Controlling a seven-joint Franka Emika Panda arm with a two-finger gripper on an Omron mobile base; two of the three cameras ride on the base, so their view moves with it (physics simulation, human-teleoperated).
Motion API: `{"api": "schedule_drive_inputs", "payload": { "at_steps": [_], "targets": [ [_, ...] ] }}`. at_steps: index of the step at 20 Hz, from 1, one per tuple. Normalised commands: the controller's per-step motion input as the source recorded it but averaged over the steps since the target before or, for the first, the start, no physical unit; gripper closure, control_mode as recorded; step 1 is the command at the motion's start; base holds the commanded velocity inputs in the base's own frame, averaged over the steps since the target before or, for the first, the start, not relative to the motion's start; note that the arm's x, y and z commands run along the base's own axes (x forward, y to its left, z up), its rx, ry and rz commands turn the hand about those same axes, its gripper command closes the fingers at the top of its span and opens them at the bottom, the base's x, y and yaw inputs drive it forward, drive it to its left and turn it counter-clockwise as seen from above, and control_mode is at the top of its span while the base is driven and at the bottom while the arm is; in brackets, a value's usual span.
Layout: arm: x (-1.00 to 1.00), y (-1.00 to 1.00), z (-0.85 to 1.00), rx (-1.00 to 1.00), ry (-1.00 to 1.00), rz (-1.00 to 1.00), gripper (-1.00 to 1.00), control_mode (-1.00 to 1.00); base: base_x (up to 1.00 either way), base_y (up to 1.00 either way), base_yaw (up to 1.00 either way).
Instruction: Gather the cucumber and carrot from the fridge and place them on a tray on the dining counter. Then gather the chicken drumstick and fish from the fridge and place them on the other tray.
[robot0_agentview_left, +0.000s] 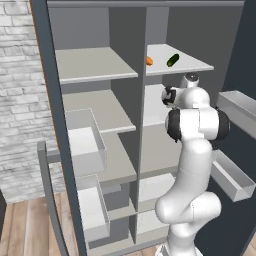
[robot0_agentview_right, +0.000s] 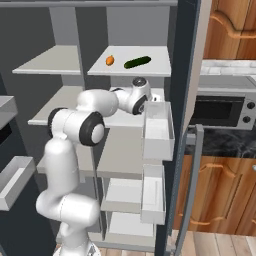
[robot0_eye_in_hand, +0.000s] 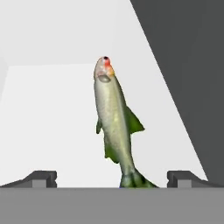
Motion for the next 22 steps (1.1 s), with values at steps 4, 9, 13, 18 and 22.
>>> {"api": "schedule_drive_inputs", "payload": {
  "at_steps": [4, 9, 13, 18, 22],
  "targets": [
    [0.42, -0.09, -0.25, 0.00, 0.01, 0.00, -1.00, -1.00, 0.00, 0.00, 0.00],
    [0.53, -0.05, -0.19, 0.00, 0.00, 0.00, -1.00, -1.00, 0.00, 0.00, 0.00],
    [0.50, -0.11, -0.18, 0.00, 0.02, 0.00, -1.00, -1.00, 0.00, 0.00, 0.00],
    [0.29, -0.04, -0.34, 0.00, 0.06, 0.00, -1.00, -1.00, 0.00, 0.00, 0.00],
    [0.00, 0.00, -0.43, -0.01, 0.01, 0.00, -1.00, -1.00, 0.00, 0.00, 0.00]
  ]
}}
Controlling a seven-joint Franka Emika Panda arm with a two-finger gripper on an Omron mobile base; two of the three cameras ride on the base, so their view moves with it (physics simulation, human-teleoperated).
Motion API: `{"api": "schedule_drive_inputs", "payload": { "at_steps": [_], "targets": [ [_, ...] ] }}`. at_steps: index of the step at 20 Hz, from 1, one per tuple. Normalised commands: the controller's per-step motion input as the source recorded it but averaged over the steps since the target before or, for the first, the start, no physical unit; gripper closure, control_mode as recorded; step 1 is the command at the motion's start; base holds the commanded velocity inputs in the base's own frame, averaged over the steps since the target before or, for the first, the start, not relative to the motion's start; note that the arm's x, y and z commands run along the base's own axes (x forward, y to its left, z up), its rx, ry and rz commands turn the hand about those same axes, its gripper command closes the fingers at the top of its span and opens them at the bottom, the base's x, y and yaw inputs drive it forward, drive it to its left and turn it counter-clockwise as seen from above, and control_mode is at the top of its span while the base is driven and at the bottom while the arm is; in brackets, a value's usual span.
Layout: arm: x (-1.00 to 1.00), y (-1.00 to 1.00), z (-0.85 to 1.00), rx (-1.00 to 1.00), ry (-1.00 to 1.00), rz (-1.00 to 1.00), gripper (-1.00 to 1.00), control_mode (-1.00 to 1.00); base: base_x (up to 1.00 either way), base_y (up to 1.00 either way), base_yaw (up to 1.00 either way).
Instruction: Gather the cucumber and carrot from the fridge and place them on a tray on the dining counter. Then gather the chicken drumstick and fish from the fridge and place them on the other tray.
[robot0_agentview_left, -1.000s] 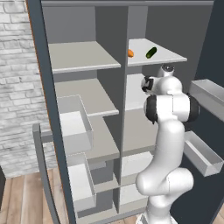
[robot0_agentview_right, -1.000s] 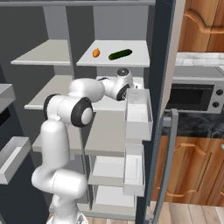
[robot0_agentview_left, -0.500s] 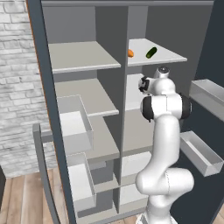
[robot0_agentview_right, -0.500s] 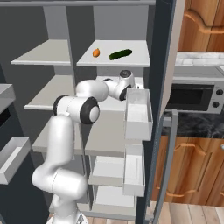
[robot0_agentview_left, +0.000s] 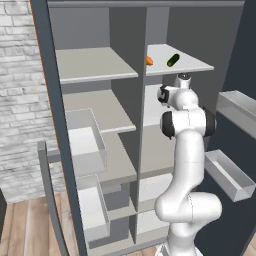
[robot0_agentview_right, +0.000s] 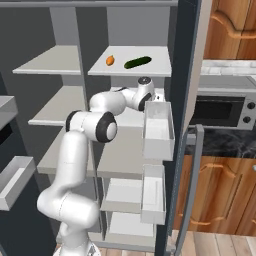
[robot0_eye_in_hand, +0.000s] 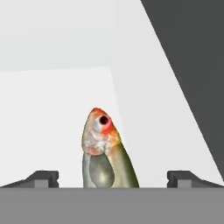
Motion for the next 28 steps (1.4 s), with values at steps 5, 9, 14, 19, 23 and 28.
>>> {"api": "schedule_drive_inputs", "payload": {
  "at_steps": [5, 9, 14, 19, 23, 28],
  "targets": [
    [-0.04, 0.00, -0.39, -0.01, 0.00, 0.00, -1.00, -1.00, 0.00, 0.00, 0.00],
    [-0.16, 0.01, -0.28, 0.00, -0.06, 0.00, 1.00, -1.00, 0.00, 0.00, 0.00],
    [-0.41, 0.00, -0.29, 0.00, -0.11, 0.00, 1.00, -1.00, 0.00, 0.00, 0.00],
    [-0.49, 0.11, -0.17, 0.00, -0.03, 0.00, 1.00, -1.00, 0.00, 0.00, 0.00],
    [-0.56, 0.37, 0.01, 0.00, -0.01, -0.03, 1.00, -1.00, 0.00, 0.00, 0.00],
    [-0.79, 0.38, 0.18, -0.01, -0.02, -0.02, 1.00, -1.00, 0.00, 0.00, 0.00]
  ]
}}
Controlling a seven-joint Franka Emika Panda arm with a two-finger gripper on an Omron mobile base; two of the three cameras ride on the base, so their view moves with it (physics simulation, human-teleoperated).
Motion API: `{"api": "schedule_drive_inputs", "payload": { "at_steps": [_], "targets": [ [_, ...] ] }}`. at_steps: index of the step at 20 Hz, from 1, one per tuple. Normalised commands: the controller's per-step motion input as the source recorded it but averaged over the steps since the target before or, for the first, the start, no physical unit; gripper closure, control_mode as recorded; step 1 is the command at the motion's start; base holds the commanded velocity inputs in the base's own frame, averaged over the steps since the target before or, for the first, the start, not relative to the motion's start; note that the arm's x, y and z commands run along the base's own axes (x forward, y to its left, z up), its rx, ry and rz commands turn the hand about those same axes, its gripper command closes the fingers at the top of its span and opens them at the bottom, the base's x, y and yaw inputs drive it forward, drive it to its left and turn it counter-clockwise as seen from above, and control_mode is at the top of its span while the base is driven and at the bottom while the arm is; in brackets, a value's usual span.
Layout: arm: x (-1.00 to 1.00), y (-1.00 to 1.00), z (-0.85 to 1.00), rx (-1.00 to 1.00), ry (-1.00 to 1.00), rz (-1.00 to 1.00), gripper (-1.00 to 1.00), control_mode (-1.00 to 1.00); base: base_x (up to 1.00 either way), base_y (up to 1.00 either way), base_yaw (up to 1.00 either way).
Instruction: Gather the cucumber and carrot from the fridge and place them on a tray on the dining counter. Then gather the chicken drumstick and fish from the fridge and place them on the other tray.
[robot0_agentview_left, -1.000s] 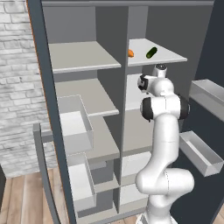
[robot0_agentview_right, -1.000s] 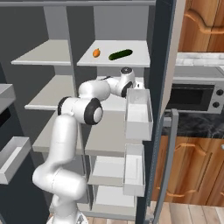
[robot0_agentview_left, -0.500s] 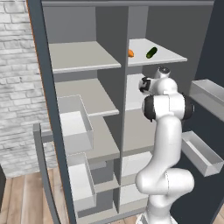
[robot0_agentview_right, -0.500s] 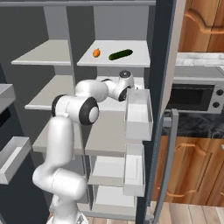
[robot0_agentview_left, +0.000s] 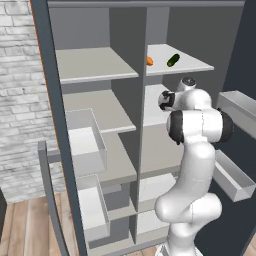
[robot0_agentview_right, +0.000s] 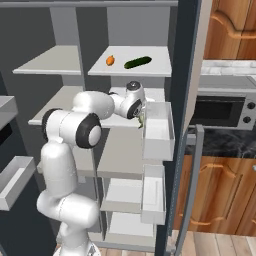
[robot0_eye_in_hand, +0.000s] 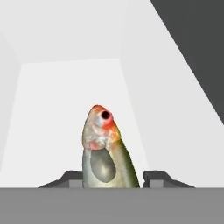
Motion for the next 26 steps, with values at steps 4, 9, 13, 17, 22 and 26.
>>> {"api": "schedule_drive_inputs", "payload": {
  "at_steps": [4, 9, 13, 17, 22, 26],
  "targets": [
    [-0.84, 0.35, 0.25, 0.00, -0.02, -0.01, 1.00, -1.00, 0.00, 0.00, 0.00],
    [-0.93, 0.35, 0.29, 0.00, -0.02, -0.01, 1.00, -1.00, 0.00, 0.00, 0.00],
    [-1.00, 0.32, 0.41, 0.00, -0.04, -0.01, 1.00, -1.00, 0.00, 0.00, 0.00],
    [-1.00, 0.28, 0.50, 0.00, -0.05, -0.01, 1.00, -1.00, 0.00, 0.00, 0.00],
    [-1.00, 0.24, 0.52, 0.00, -0.06, 0.00, 1.00, -1.00, 0.00, 0.00, 0.00],
    [-1.00, 0.17, 0.60, 0.00, -0.06, 0.00, 1.00, -1.00, 0.00, 0.00, 0.00]
  ]
}}
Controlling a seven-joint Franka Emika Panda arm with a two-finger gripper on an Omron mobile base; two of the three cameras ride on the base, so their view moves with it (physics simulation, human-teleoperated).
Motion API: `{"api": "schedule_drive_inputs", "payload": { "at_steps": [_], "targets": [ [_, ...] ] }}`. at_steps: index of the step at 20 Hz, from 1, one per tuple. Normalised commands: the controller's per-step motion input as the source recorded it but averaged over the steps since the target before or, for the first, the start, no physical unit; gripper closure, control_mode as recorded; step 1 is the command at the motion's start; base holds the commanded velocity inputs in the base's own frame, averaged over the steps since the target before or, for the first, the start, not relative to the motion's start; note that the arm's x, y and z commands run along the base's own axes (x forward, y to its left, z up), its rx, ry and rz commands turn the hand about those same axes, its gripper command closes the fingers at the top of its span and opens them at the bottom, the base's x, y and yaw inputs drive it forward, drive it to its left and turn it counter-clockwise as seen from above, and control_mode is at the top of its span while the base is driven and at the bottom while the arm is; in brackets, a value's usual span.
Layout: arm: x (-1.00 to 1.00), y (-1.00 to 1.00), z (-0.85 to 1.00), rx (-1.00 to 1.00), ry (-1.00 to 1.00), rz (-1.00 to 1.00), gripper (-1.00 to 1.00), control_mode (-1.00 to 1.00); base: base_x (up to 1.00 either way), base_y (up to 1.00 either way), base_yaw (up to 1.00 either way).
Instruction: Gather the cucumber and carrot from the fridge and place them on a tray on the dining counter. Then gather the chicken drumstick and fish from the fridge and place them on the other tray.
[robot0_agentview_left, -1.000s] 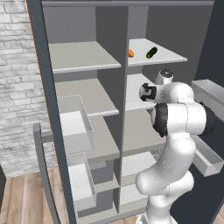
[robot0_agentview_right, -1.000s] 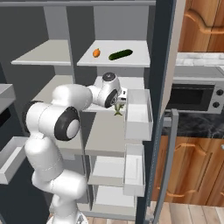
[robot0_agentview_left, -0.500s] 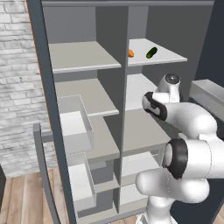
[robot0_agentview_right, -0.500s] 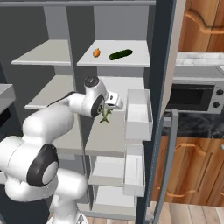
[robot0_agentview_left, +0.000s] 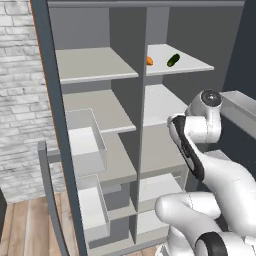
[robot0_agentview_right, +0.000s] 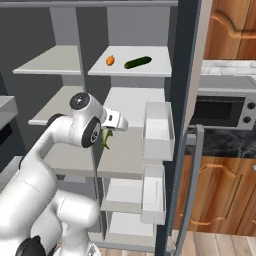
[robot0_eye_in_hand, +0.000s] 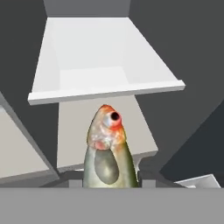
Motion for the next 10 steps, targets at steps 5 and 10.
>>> {"api": "schedule_drive_inputs", "payload": {
  "at_steps": [5, 10],
  "targets": [
    [-0.99, 0.11, 0.64, 0.00, -0.06, 0.00, 1.00, -1.00, 0.00, 0.00, 0.00],
    [-0.97, 0.11, 0.57, 0.00, -0.05, 0.00, 1.00, -1.00, 0.00, 0.00, 0.00]
  ]
}}
